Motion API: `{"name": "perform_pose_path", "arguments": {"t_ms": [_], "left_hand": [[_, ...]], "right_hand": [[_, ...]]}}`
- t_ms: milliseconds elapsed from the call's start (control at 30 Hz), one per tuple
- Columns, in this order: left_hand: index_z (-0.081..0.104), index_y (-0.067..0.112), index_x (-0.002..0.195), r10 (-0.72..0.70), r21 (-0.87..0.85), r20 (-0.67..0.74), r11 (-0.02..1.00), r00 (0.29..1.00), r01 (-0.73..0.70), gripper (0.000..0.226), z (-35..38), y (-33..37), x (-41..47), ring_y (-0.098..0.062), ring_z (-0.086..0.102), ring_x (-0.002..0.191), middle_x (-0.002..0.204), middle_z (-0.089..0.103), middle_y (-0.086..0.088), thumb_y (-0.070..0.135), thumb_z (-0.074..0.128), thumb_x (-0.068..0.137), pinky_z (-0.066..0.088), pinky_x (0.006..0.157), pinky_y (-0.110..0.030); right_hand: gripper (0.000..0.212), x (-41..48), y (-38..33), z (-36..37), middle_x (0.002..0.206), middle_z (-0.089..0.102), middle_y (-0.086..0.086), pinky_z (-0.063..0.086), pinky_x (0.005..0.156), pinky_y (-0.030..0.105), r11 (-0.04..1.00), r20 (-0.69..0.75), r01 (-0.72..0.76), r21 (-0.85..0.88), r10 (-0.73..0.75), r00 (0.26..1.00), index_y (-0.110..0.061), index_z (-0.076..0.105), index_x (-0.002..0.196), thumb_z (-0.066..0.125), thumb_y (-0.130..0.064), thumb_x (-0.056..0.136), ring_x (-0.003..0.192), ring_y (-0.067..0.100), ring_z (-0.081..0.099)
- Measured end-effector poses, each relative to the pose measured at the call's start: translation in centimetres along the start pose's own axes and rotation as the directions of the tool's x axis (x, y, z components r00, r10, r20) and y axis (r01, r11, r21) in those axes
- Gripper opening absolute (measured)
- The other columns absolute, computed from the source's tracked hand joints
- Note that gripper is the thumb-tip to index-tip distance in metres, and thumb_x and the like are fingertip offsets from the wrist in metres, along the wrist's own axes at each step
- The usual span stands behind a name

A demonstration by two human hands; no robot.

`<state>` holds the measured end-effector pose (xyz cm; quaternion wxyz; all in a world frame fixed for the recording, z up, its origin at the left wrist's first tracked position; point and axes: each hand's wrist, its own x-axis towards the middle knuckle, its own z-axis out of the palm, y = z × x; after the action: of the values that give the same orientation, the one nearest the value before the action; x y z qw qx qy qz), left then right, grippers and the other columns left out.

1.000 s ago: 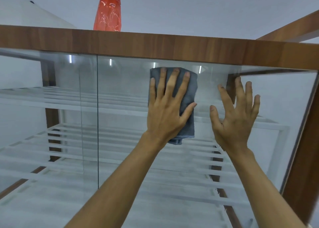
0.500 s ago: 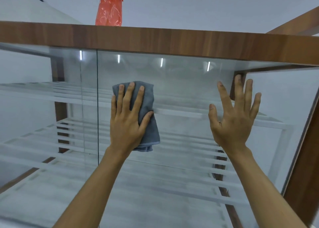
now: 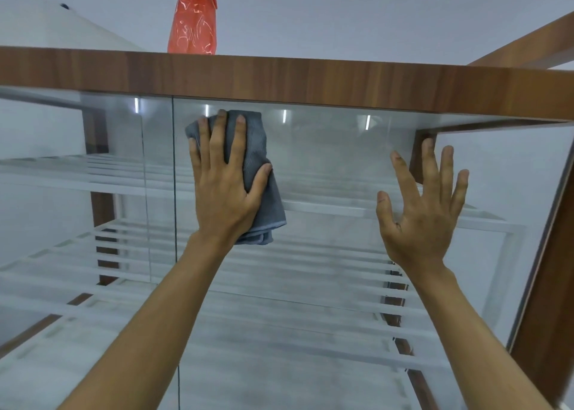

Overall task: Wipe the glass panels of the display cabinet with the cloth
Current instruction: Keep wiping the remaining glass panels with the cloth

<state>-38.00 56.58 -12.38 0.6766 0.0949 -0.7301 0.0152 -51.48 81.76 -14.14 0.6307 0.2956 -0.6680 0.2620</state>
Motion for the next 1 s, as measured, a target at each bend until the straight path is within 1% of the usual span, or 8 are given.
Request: {"name": "perform_pose_path", "arguments": {"t_ms": [133,300,467,567,733,867,1000], "left_hand": [[0.028,0.010,0.158,0.074,0.026,0.019,0.997,0.997,-0.075,0.072,0.9,3.1,0.9,-0.040,0.012,0.154,0.164,0.023,-0.019,0.053,0.043,0.102,0.007,0.127,-0.053],[0.030,0.012,0.157,0.183,0.032,0.070,0.982,0.981,-0.185,0.072,2.4,7.7,0.4,-0.041,0.015,0.154,0.164,0.024,-0.020,0.054,0.045,0.101,0.012,0.125,-0.058],[0.030,0.019,0.159,0.282,0.046,0.146,0.956,0.948,-0.291,0.067,3.2,10.6,-2.1,-0.037,0.012,0.155,0.166,0.021,-0.016,0.054,0.041,0.103,0.010,0.126,-0.055],[0.031,0.021,0.158,0.314,0.064,0.171,0.942,0.934,-0.329,0.062,3.2,10.7,-3.8,-0.034,0.013,0.156,0.166,0.021,-0.014,0.052,0.039,0.105,0.010,0.127,-0.053],[0.029,0.018,0.159,0.261,0.073,0.173,0.958,0.950,-0.276,0.062,2.1,6.9,-6.0,-0.033,0.013,0.156,0.166,0.021,-0.014,0.049,0.039,0.106,0.009,0.127,-0.051],[0.020,0.016,0.160,0.132,0.105,0.160,0.983,0.978,-0.150,0.066,0.3,1.6,-7.5,-0.035,0.012,0.155,0.167,0.017,-0.017,0.048,0.039,0.105,0.010,0.127,-0.052],[0.021,0.014,0.160,-0.001,0.059,0.128,0.998,0.992,-0.006,0.067,-1.3,-2.3,-7.2,-0.033,0.007,0.156,0.168,0.014,-0.015,0.044,0.042,0.104,0.007,0.128,-0.049]], "right_hand": [[0.057,0.0,0.0,-0.1,0.165,0.021,0.011,0.003,0.125,0.053,1.000,0.001,-0.002,0.006,0.002,1.000,-0.024,0.041,0.153,0.048,-0.039,0.098,0.154,0.034,0.013],[0.056,0.0,0.3,-0.2,0.165,0.023,0.012,0.005,0.125,0.055,1.000,0.010,0.010,0.013,-0.010,1.000,-0.022,0.042,0.152,0.047,-0.040,0.099,0.154,0.035,0.014],[0.055,0.0,0.3,-0.4,0.164,0.023,0.014,0.005,0.124,0.055,0.999,0.009,0.026,0.019,-0.026,1.000,-0.021,0.043,0.152,0.047,-0.039,0.100,0.153,0.036,0.014],[0.055,-0.1,0.3,-0.4,0.164,0.023,0.014,0.004,0.124,0.054,0.999,0.017,0.021,0.036,-0.022,1.000,-0.021,0.043,0.152,0.047,-0.038,0.100,0.154,0.036,0.013],[0.055,-0.1,0.2,-0.3,0.165,0.022,0.012,0.002,0.125,0.052,0.998,0.025,0.002,0.056,-0.003,1.000,-0.022,0.043,0.152,0.045,-0.039,0.100,0.154,0.035,0.013],[0.054,-0.2,0.1,-0.3,0.165,0.022,0.012,0.001,0.125,0.052,0.998,0.022,-0.011,0.063,0.009,1.000,-0.021,0.043,0.152,0.047,-0.037,0.100,0.154,0.035,0.013],[0.053,-1.0,-0.1,-0.7,0.165,0.023,0.013,0.001,0.125,0.052,0.997,0.026,-0.035,0.069,0.033,0.999,-0.020,0.045,0.150,0.050,-0.032,0.099,0.154,0.035,0.013]]}}
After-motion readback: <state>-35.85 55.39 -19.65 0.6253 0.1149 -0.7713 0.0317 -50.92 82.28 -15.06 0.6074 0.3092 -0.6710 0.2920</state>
